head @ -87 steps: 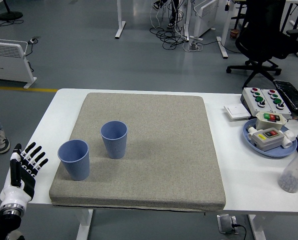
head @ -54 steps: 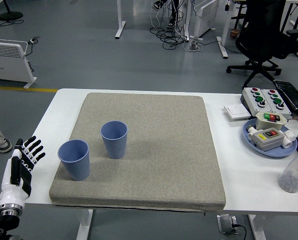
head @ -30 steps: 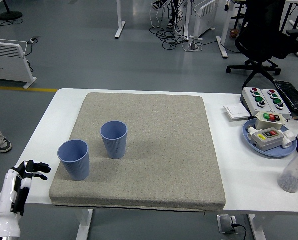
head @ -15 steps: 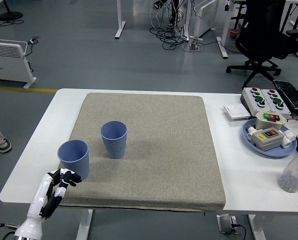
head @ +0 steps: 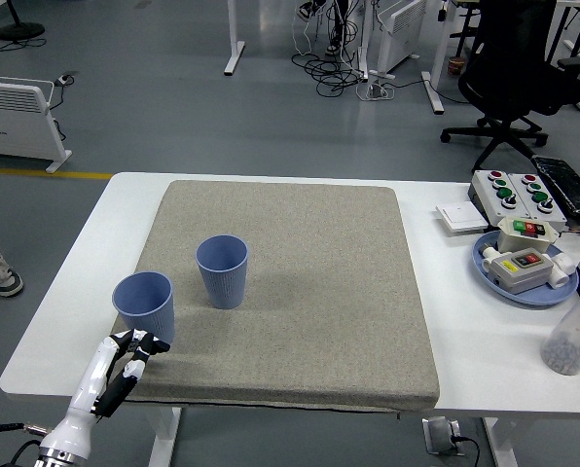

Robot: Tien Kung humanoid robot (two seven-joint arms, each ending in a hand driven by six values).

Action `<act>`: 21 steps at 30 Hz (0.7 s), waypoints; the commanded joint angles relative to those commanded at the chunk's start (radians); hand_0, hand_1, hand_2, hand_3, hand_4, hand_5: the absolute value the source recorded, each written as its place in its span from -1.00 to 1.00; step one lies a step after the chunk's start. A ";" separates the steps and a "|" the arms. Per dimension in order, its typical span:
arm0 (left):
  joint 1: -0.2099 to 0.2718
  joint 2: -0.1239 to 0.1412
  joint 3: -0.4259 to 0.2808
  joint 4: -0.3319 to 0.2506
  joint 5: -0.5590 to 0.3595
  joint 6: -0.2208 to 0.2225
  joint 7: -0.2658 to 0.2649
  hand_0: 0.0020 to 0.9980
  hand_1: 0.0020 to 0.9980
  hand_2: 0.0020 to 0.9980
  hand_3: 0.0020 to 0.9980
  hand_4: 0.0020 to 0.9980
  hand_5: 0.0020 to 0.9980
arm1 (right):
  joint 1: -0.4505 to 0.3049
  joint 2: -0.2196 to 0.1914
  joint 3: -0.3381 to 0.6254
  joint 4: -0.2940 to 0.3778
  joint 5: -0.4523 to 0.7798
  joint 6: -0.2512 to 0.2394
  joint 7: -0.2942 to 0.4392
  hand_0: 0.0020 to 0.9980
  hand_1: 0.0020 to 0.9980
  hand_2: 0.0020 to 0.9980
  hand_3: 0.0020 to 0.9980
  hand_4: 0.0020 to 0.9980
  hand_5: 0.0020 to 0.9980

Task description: Push cup pick cup insert cup

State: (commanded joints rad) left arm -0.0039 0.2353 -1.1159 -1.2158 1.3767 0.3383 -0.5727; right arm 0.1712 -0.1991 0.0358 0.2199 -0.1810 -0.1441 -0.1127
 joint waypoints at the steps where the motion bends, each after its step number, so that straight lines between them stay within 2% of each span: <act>1: -0.006 -0.002 0.001 0.011 0.000 0.002 0.003 0.01 0.11 0.06 -0.04 0.13 1.00 | 0.000 0.000 -0.001 0.000 0.002 0.000 0.000 0.46 0.34 0.43 0.21 -0.65 -0.20; 10: -0.041 -0.012 0.004 0.062 -0.002 -0.014 0.030 0.10 0.13 0.07 -0.04 0.13 1.00 | 0.000 0.001 0.000 0.000 0.000 0.001 -0.001 0.46 0.34 0.43 0.21 -0.66 -0.21; 20: -0.061 -0.009 0.003 0.115 -0.006 -0.018 0.011 0.16 0.15 0.08 -0.01 0.14 1.00 | -0.001 0.001 0.002 -0.001 -0.003 0.001 -0.002 0.46 0.34 0.43 0.21 -0.66 -0.21; 21: -0.062 -0.009 0.004 0.116 -0.006 -0.018 0.010 0.23 0.16 0.09 -0.01 0.14 1.00 | -0.001 0.001 0.002 -0.001 -0.003 0.001 -0.002 0.46 0.34 0.43 0.21 -0.66 -0.21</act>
State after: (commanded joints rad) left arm -0.0659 0.2266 -1.1123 -1.0998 1.3702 0.3202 -0.5629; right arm 0.1697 -0.1981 0.0377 0.2193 -0.1841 -0.1433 -0.1144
